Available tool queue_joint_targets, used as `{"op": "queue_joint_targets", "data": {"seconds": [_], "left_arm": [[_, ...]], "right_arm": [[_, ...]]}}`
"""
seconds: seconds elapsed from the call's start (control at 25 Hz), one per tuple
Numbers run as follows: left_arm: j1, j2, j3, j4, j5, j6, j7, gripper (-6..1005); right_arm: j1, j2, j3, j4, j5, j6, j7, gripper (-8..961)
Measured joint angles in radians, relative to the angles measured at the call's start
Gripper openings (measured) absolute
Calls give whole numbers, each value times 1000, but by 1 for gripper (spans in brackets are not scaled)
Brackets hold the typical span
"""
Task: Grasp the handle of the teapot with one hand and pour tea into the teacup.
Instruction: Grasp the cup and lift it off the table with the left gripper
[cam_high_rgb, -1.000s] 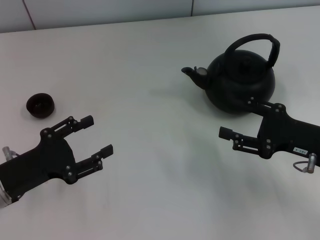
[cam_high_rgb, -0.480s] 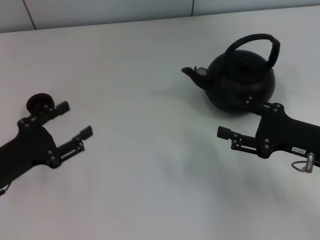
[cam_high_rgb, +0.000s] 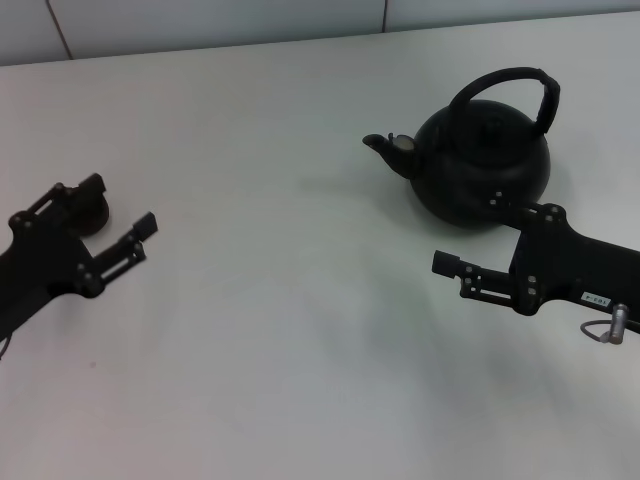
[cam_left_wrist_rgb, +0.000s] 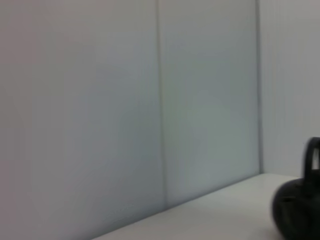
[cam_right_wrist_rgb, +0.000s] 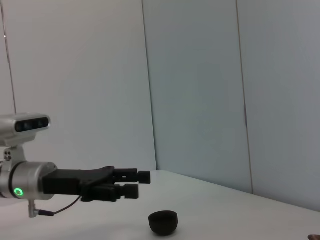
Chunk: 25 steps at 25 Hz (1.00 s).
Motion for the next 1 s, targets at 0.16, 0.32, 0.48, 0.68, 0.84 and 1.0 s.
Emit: {"op": "queue_joint_targets", "data": {"seconds": [0.16, 0.32, 0.48, 0.68, 0.84, 1.0], "left_arm": [[3, -1, -1, -20, -62, -80, 9, 768], [5, -1, -1, -25, -90, -120, 10, 768], [6, 0, -1, -32, -94, -130, 10, 768], [8, 0, -3, -32, -94, -138, 15, 768], [10, -1, -11, -38, -95, -152, 41, 768], [10, 0, -20, -60, -95, -184, 66, 768]], "right_arm": [[1, 0, 2, 2, 0, -1, 0, 751], [5, 0, 3, 2, 1, -2, 0, 751], [11, 0, 3, 2, 1, -2, 0, 751], [17, 0, 3, 1, 2, -2, 0, 751], [21, -1, 4, 0, 2, -2, 0, 751], [23, -2, 4, -2, 2, -2, 0, 751]]}}
